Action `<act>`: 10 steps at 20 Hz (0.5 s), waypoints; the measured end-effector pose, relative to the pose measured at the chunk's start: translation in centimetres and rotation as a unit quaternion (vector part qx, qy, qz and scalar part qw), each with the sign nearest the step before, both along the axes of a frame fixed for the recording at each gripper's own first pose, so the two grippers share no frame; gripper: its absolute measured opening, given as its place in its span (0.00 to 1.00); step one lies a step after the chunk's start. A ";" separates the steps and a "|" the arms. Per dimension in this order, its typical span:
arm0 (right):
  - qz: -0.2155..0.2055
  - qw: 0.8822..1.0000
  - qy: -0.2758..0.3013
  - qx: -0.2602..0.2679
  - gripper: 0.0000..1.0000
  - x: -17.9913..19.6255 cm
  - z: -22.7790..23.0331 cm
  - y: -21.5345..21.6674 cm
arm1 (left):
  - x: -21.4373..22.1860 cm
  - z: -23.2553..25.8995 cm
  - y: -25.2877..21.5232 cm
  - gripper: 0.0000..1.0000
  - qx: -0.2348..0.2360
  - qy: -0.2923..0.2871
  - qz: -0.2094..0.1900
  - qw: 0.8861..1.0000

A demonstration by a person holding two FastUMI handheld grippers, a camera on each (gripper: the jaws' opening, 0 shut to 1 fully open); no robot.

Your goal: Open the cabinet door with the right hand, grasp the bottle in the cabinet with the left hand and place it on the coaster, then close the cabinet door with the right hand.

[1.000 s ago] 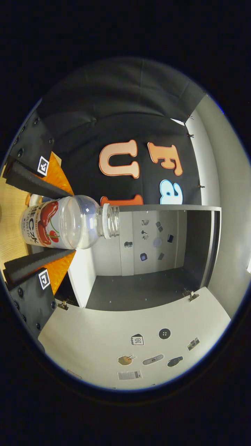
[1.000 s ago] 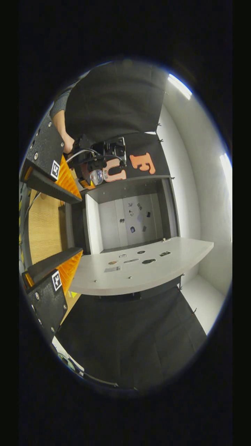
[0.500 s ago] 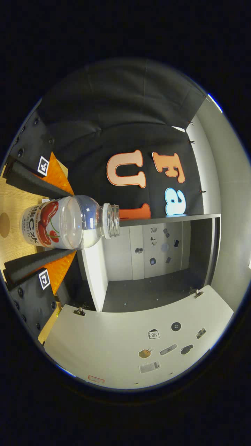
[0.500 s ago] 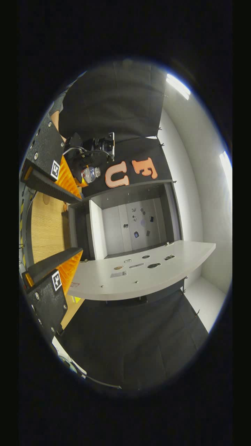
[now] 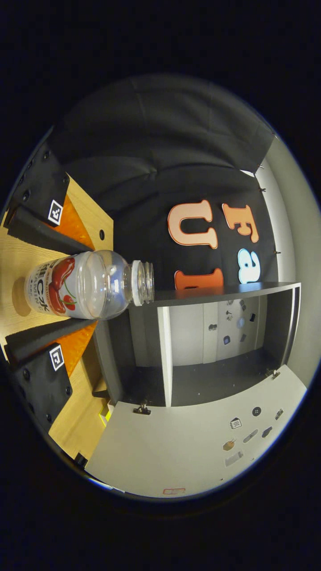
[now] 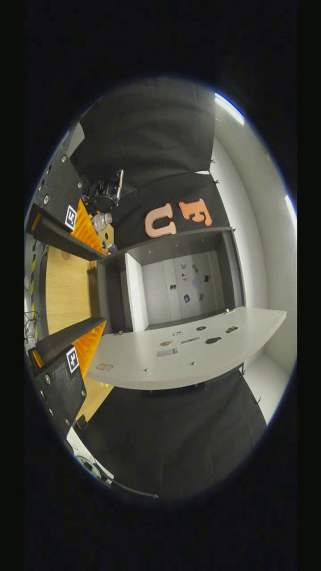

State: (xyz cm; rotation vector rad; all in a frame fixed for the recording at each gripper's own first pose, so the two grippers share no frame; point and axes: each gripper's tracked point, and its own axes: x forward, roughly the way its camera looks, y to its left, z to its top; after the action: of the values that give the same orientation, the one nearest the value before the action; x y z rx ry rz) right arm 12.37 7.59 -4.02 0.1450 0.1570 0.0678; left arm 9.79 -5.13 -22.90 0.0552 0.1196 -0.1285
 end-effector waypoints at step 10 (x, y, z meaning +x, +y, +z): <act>-0.009 0.999 0.049 -0.020 0.80 2.1 -3.5 -0.5 | -0.8 -9.7 -0.8 0.82 0.009 0.025 0.003 1.000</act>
State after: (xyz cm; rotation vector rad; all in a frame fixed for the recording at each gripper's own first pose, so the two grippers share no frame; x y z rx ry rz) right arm 14.43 7.11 -7.54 0.1093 0.2556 0.0386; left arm 9.02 -5.94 -32.56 0.0691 0.1702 -0.1229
